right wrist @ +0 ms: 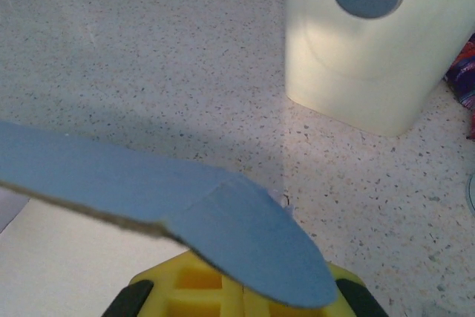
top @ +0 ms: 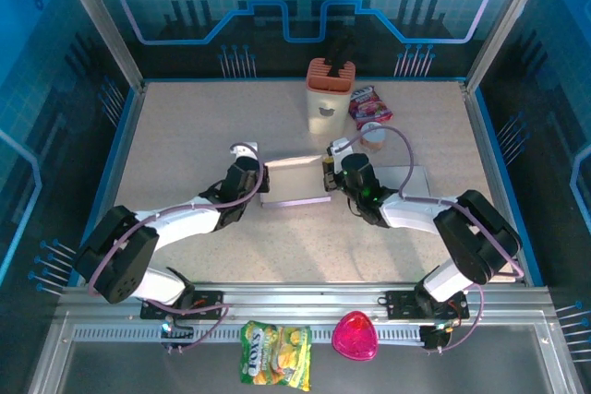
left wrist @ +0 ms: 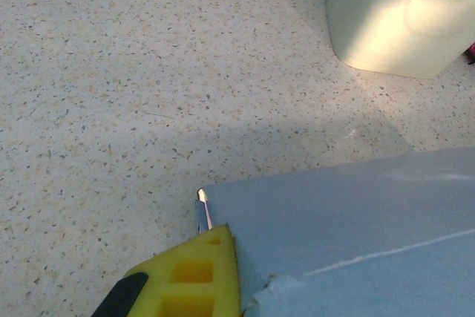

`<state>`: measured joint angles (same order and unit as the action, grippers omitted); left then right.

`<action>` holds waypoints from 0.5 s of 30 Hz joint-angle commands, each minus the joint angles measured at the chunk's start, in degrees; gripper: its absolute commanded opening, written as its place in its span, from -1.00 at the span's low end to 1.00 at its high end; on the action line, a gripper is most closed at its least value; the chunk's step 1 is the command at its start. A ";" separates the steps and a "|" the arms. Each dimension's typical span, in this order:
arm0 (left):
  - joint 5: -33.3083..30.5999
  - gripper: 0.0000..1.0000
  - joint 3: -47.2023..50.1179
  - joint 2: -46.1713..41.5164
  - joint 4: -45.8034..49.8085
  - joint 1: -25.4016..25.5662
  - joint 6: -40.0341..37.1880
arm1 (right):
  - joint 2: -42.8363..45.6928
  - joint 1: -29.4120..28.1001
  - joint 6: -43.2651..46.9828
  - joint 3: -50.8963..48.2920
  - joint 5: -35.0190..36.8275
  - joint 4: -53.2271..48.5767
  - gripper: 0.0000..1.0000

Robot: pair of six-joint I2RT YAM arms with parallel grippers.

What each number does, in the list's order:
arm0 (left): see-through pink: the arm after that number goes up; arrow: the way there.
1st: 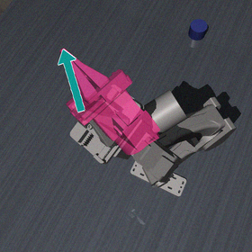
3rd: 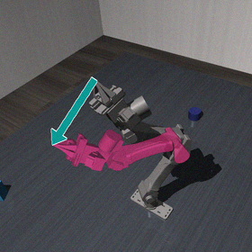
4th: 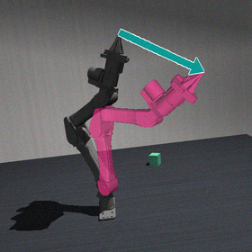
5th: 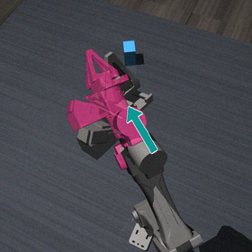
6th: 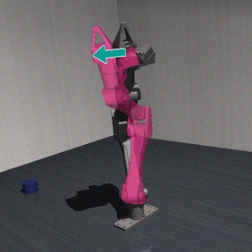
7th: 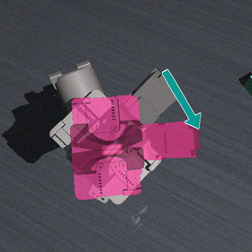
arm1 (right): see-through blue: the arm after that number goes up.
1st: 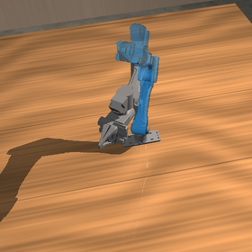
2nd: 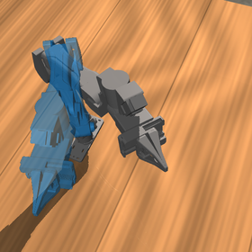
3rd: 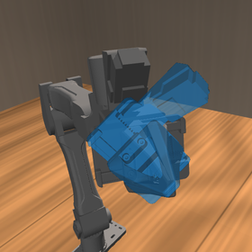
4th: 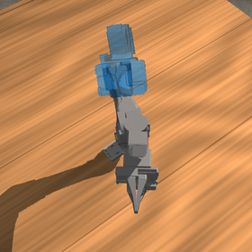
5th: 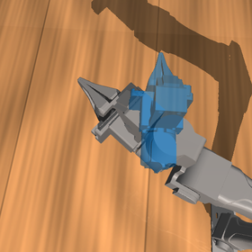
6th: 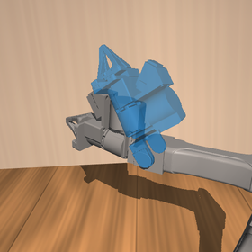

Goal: Fold the paper box

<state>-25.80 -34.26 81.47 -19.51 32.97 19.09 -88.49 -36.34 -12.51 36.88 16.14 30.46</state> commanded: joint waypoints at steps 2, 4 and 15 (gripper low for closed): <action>6.29 -1.00 1.87 -1.32 -4.64 4.05 1.66 | 0.23 -2.24 -1.49 -1.20 -1.23 -5.24 -0.79; 4.94 -1.00 2.42 -1.32 -4.52 4.96 1.56 | 0.75 -2.91 -2.11 -1.44 -0.61 -6.02 -0.75; -1.88 -1.00 5.32 -2.55 -3.78 7.83 2.43 | 8.06 -3.31 -16.99 -0.97 -6.76 -20.55 0.16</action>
<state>-30.02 -30.28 79.96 -23.09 39.24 19.53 -82.48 -38.63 -22.26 35.57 13.89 16.80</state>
